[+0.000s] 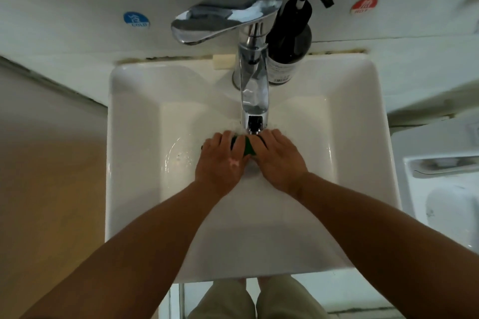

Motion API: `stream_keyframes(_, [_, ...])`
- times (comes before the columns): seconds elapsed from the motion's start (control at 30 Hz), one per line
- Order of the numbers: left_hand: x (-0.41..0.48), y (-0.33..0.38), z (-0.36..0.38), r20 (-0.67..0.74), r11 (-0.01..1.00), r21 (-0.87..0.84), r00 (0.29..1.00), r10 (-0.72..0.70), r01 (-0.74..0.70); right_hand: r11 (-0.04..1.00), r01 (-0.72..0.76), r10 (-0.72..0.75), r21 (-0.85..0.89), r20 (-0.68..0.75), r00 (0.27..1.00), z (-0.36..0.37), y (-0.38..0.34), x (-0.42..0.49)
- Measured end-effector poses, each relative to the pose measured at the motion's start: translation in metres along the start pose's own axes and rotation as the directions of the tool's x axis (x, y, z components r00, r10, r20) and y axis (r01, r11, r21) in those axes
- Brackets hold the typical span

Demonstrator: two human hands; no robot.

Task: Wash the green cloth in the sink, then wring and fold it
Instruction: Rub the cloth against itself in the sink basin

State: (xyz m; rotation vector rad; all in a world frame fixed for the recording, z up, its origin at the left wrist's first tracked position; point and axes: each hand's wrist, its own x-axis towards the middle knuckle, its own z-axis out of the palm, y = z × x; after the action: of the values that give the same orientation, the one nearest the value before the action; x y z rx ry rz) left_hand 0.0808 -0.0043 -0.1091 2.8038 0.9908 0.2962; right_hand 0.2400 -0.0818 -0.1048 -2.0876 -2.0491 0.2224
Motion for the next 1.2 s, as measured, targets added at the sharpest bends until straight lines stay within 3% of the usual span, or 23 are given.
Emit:
stream_keyframes(0.13, [0.007,-0.007,-0.022,0.170,1.000,-0.002,0.985,0.000,0.000,1.000,-0.023,0.019,0.016,0.226,0.974,-0.023,0.005,0.000])
stream_keyframes(0.2, [-0.001,-0.007,-0.034,0.247,1.000,0.019,0.969,-0.011,0.006,0.999,0.048,-0.043,-0.016,0.213,0.976,-0.029,0.000,-0.007])
stream_keyframes(0.3, [-0.012,-0.007,-0.042,0.166,0.993,-0.081,0.984,-0.071,0.085,0.997,0.082,-0.083,0.013,0.136,0.987,-0.029,-0.008,-0.017])
stream_keyframes(0.43, [-0.039,-0.006,-0.042,0.055,0.972,-0.102,0.977,-0.207,0.212,0.988,-0.114,0.095,0.101,0.179,0.979,-0.027,-0.025,-0.047])
stream_keyframes(0.6, [-0.065,0.016,-0.027,0.196,0.999,-0.033,0.980,-0.034,0.041,0.990,0.111,-0.097,-0.083,0.152,0.984,-0.009,-0.024,-0.058])
stream_keyframes(0.67, [-0.054,0.009,-0.018,0.138,0.999,0.020,0.990,-0.037,0.034,0.988,0.127,-0.118,-0.085,0.107,0.987,-0.005,-0.016,-0.040])
stream_keyframes(0.8, [-0.026,-0.013,-0.006,0.075,0.991,0.057,0.990,0.120,-0.124,0.981,0.179,-0.179,-0.071,0.000,0.984,0.001,-0.005,-0.009])
stream_keyframes(0.87, [-0.009,-0.020,-0.015,0.187,0.991,0.029,0.975,0.123,-0.131,0.986,0.160,-0.159,-0.046,0.022,0.987,-0.006,-0.002,0.002])
stream_keyframes(0.97, [0.014,-0.019,-0.037,0.420,0.996,0.083,0.907,-0.013,-0.024,0.991,0.111,-0.098,-0.078,0.151,0.984,-0.023,0.001,0.015])
stream_keyframes(1.03, [0.013,-0.017,-0.041,0.372,0.998,0.068,0.927,-0.042,0.018,0.992,0.101,-0.087,-0.074,0.165,0.982,-0.033,-0.002,0.016])
stream_keyframes(1.1, [0.001,-0.014,-0.044,0.236,0.992,-0.103,0.971,-0.047,0.072,0.996,0.086,-0.081,-0.025,0.138,0.987,-0.037,-0.005,0.005])
stream_keyframes(1.2, [-0.031,-0.021,-0.035,0.092,0.981,-0.121,0.986,-0.142,0.153,0.997,-0.049,0.058,-0.064,0.147,0.987,-0.035,-0.009,-0.031])
